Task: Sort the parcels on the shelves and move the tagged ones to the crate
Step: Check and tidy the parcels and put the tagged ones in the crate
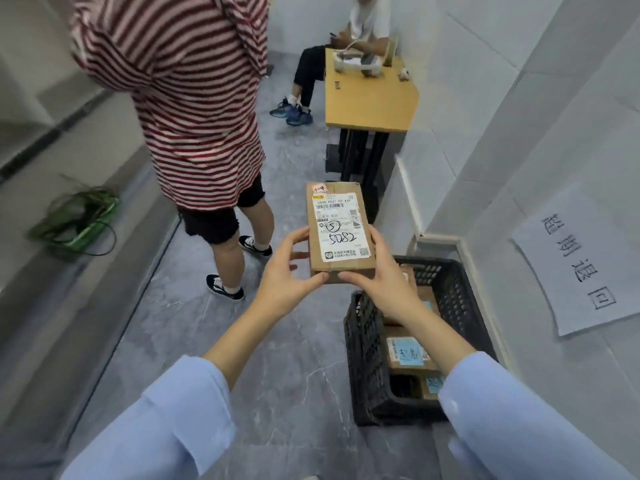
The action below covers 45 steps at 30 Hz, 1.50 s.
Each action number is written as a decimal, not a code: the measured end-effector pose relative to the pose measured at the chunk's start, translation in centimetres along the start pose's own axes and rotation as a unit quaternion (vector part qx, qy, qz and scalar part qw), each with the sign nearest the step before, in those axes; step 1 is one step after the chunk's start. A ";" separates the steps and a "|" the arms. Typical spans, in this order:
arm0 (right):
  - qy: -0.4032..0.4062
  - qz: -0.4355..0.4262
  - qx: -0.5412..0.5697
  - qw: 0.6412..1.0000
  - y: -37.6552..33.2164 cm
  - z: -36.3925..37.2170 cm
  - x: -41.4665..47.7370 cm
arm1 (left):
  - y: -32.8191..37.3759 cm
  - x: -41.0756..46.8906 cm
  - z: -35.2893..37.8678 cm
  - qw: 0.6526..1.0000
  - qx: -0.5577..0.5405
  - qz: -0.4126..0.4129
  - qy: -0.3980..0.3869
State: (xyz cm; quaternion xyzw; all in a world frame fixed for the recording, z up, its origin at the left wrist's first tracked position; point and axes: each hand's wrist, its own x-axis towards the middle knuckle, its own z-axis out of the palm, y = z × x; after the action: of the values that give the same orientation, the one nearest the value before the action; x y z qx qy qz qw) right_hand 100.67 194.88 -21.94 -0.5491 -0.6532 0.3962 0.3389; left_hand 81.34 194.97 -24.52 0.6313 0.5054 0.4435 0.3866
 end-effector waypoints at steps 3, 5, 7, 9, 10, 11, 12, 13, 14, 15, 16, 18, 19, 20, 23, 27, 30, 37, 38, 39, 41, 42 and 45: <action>-0.050 -0.044 0.013 0.998 -3.3 3.4 1.6 | 0.5 -2.0 -4.8 0.997 0.010 -0.006 0.077; -0.099 -0.069 0.015 0.993 -5.5 6.2 2.2 | 0.9 -4.3 -8.2 0.991 0.014 -0.016 0.132; -0.157 -0.099 0.026 0.982 -7.9 9.7 2.6 | 1.3 -7.6 -11.7 0.980 0.031 -0.036 0.192; -0.217 -0.129 0.037 0.967 -10.6 13.7 2.4 | 1.7 -11.4 -15.2 0.964 0.054 -0.055 0.253; -0.250 -0.142 0.042 0.957 -12.1 15.9 2.1 | 1.9 -13.5 -17.0 0.955 0.064 -0.063 0.284; -0.283 -0.156 0.045 0.945 -13.7 18.3 1.5 | 2.2 -15.7 -18.7 0.944 0.074 -0.070 0.313; -0.311 -0.170 0.048 0.934 -15.2 20.6 0.9 | 2.5 -18.0 -20.5 0.933 0.083 -0.077 0.341; -0.337 -0.186 0.052 0.922 -16.7 23.0 0.0 | 2.9 -20.3 -22.2 0.921 0.092 -0.085 0.368; -0.359 -0.200 0.058 0.910 -18.2 25.3 -1.0 | 3.3 -22.7 -23.9 0.909 0.100 -0.093 0.394; -0.379 -0.214 0.063 0.898 -19.7 27.6 -2.2 | 3.7 -25.1 -25.5 0.897 0.108 -0.099 0.418; -0.395 -0.231 0.065 0.887 -21.3 29.9 -3.4 | 4.1 -27.5 -27.2 0.885 0.118 -0.103 0.438; -0.428 -0.265 0.068 0.862 -24.3 34.4 -6.1 | 4.7 -32.2 -30.3 0.862 0.140 -0.115 0.474; -0.447 -0.276 0.073 0.848 -25.8 36.6 -7.5 | 4.9 -34.6 -31.9 0.850 0.151 -0.124 0.489; -0.466 -0.284 0.077 0.834 -27.2 38.9 -8.9 | 5.0 -36.9 -33.5 0.838 0.160 -0.132 0.506; -0.515 -0.306 0.081 0.797 -31.1 45.7 -13.1 | 4.9 -43.4 -38.1 0.804 0.180 -0.153 0.546; -0.559 -0.324 0.092 0.758 -35.7 54.6 -18.7 | 4.4 -51.2 -44.4 0.769 0.203 -0.172 0.581; -0.578 -0.326 0.101 0.741 -38.3 60.5 -22.2 | 3.8 -56.0 -48.8 0.750 0.211 -0.187 0.598; -0.605 -0.322 0.088 0.723 -40.6 71.2 -27.0 | 0.6 -64.0 -55.1 0.721 0.202 -0.244 0.616; -0.609 -0.325 0.082 0.719 -40.7 72.5 -27.4 | 0.0 -64.9 -55.7 0.716 0.205 -0.253 0.617; -0.613 -0.325 0.077 0.716 -40.7 73.8 -27.7 | -0.7 -65.7 -56.3 0.711 0.208 -0.262 0.619; -0.629 -0.310 0.073 0.710 -40.7 76.4 -28.4 | -2.0 -67.1 -57.3 0.698 0.210 -0.281 0.624; -0.637 -0.304 0.072 0.705 -40.7 77.7 -28.7 | -2.7 -67.7 -57.8 0.690 0.215 -0.296 0.625; -0.659 -0.298 0.064 0.688 -40.8 81.4 -29.2 | -4.5 -69.1 -59.5 0.656 0.249 -0.362 0.613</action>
State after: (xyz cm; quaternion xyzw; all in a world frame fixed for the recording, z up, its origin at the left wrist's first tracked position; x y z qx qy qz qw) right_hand 15.81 150.92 -22.97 0.0991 -0.8109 0.5750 -0.0442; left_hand 16.87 130.39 -22.11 0.0560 0.9080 0.4118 -0.0528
